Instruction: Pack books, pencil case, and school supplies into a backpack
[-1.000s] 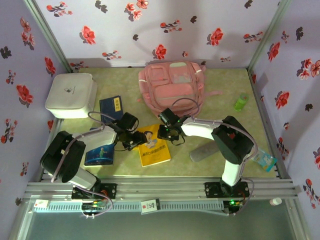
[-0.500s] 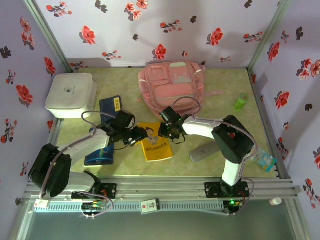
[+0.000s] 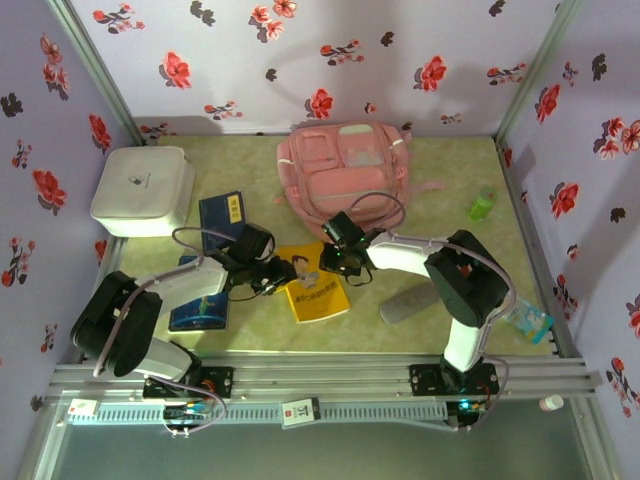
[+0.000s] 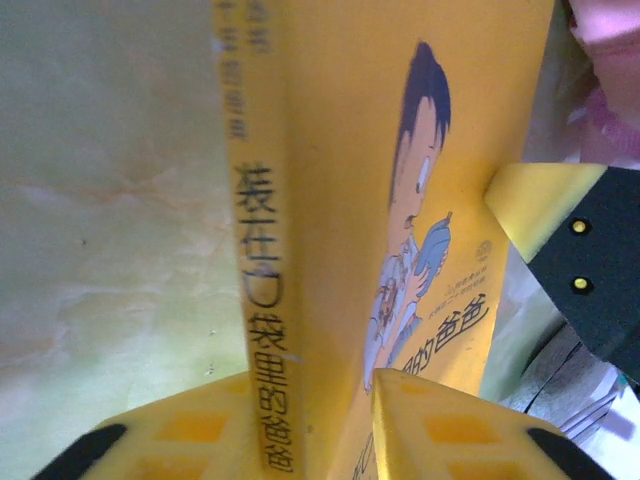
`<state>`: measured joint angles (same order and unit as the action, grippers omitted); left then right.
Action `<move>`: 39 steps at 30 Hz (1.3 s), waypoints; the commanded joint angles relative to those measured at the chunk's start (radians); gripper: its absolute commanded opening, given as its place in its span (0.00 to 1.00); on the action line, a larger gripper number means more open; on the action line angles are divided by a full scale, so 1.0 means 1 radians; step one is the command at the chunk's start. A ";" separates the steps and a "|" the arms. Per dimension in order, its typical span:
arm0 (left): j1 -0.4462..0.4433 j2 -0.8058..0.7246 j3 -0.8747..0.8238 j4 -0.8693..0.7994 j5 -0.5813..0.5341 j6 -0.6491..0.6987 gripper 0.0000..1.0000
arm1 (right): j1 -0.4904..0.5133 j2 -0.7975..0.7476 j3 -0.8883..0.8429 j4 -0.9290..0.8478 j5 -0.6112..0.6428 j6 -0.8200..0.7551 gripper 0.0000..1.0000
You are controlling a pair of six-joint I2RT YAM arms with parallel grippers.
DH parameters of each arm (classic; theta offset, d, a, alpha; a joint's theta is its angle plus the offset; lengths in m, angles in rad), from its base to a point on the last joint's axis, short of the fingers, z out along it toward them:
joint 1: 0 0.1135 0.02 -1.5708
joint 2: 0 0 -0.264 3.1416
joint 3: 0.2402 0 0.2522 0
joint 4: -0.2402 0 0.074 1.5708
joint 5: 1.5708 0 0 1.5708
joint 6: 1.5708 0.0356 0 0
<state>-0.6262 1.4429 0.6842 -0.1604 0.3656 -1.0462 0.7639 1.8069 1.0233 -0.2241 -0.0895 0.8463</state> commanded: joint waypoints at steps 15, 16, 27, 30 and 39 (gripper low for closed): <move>0.187 -0.250 0.159 -0.147 -0.008 0.226 0.00 | -0.132 -0.265 -0.006 0.061 -0.060 -0.053 0.65; 0.197 -0.251 0.184 -0.148 -0.007 0.236 0.00 | -0.141 -0.268 -0.001 0.068 -0.065 -0.050 0.66; 0.304 -0.168 0.471 0.013 -0.003 0.180 0.00 | -0.228 -0.278 -0.068 0.488 -0.228 0.243 0.92; 0.312 -0.114 0.501 0.133 0.015 0.083 0.00 | -0.249 -0.247 -0.119 0.732 -0.289 0.407 0.96; 0.316 0.035 0.535 0.381 0.065 -0.153 0.00 | -0.250 -0.157 -0.173 1.128 -0.286 0.685 0.98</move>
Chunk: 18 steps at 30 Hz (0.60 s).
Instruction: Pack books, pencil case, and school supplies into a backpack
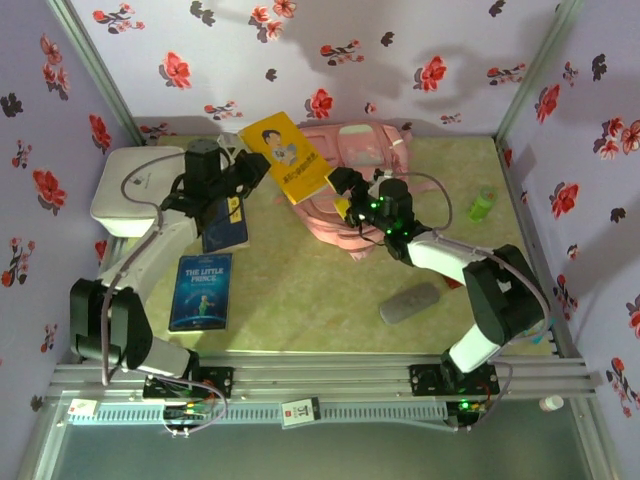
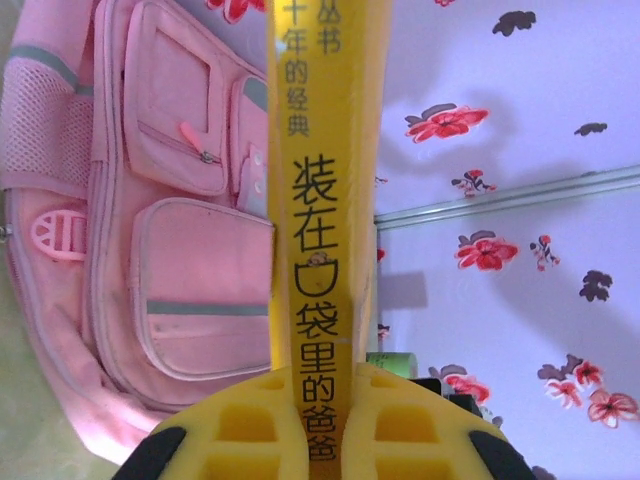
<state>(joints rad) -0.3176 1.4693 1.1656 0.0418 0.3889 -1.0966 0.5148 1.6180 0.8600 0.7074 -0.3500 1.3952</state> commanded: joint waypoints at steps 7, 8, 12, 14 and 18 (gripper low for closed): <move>0.005 0.044 0.030 0.306 0.069 -0.217 0.00 | 0.012 0.149 0.043 0.261 -0.061 0.326 0.97; 0.005 0.045 0.028 0.316 0.070 -0.226 0.00 | 0.015 0.160 0.058 0.269 -0.066 0.348 0.96; 0.006 0.053 0.025 0.326 0.076 -0.239 0.00 | 0.021 0.183 0.097 0.287 -0.065 0.355 0.93; 0.005 0.053 0.020 0.332 0.082 -0.244 0.00 | 0.019 0.190 0.108 0.309 -0.057 0.352 0.92; 0.005 0.045 0.003 0.332 0.085 -0.245 0.00 | 0.019 0.206 0.139 0.338 -0.055 0.350 0.85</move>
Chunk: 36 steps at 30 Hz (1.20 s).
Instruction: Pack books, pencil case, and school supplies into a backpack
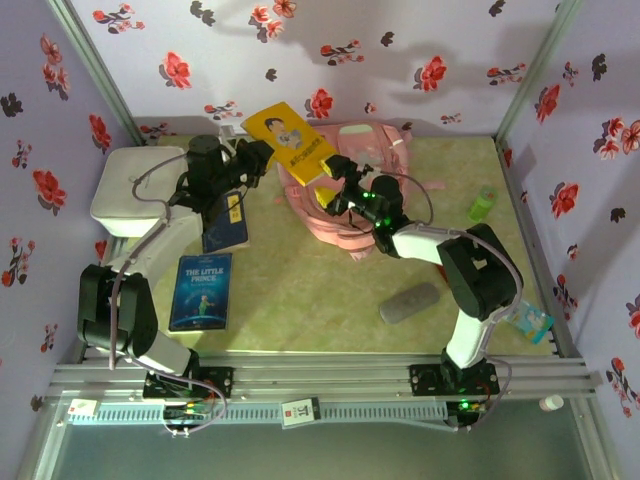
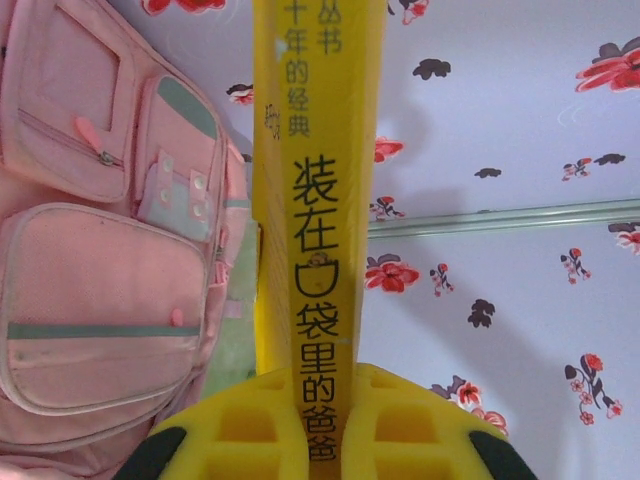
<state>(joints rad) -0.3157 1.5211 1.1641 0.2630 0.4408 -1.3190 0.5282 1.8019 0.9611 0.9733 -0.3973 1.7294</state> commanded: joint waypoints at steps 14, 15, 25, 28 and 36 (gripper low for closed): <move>-0.003 -0.018 -0.037 -0.010 0.081 0.088 0.14 | -0.019 -0.161 -0.041 -0.147 0.088 -0.266 0.20; -0.006 -0.017 -0.032 -0.043 0.082 0.118 0.18 | -0.024 -0.183 -0.048 -0.182 0.098 -0.301 0.14; -0.115 0.078 0.156 -0.509 -0.045 0.636 0.62 | -0.121 -0.473 -0.107 -0.634 0.239 -0.663 0.00; -0.175 0.149 0.227 -0.554 -0.057 0.792 0.69 | -0.154 -0.576 -0.106 -0.820 0.320 -0.782 0.00; -0.326 0.426 0.541 -0.803 -0.193 1.178 0.76 | -0.258 -0.790 -0.105 -1.138 0.464 -0.983 0.00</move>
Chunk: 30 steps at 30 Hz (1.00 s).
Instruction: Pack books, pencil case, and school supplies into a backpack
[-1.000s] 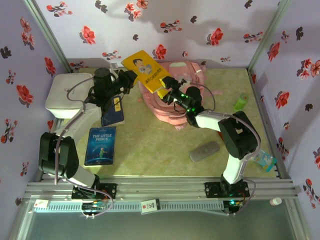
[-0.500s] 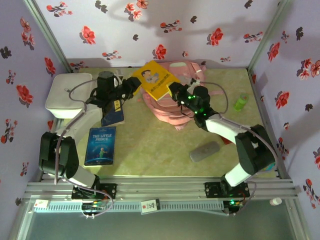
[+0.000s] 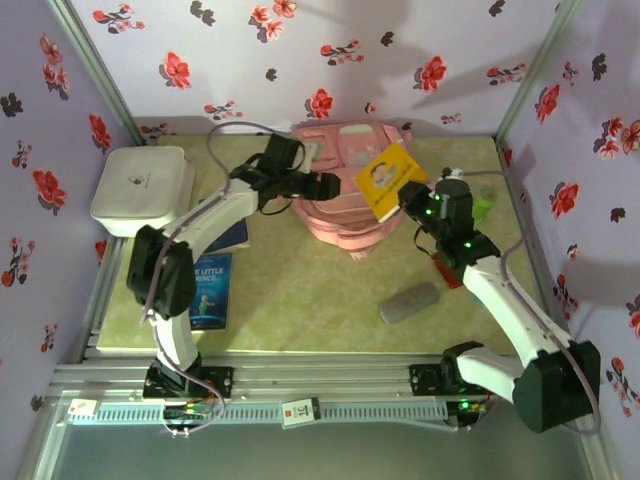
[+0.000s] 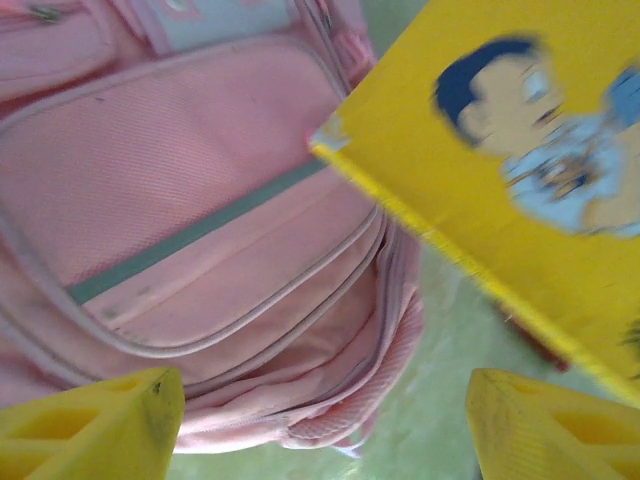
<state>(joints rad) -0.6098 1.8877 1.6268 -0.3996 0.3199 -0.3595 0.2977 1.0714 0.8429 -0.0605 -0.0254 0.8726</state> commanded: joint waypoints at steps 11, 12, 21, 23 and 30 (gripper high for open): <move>-0.111 0.319 0.346 -0.283 -0.217 0.606 0.79 | -0.100 -0.111 0.008 -0.201 0.066 -0.136 0.00; -0.110 0.344 0.380 -0.302 -0.236 0.626 0.77 | -0.100 -0.110 0.003 -0.198 0.060 -0.128 0.00; -0.125 0.508 0.548 -0.372 -0.304 0.794 0.67 | -0.100 -0.113 -0.011 -0.192 0.042 -0.091 0.00; -0.129 0.536 0.570 -0.375 -0.314 0.824 0.66 | -0.100 -0.111 -0.014 -0.193 0.042 -0.085 0.00; -0.138 0.597 0.614 -0.343 -0.394 0.870 0.52 | -0.100 -0.116 -0.012 -0.201 0.048 -0.075 0.00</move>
<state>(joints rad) -0.7399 2.4500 2.2112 -0.7376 -0.0177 0.4587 0.2005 0.9779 0.8288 -0.3130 0.0227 0.7784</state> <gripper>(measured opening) 0.542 0.133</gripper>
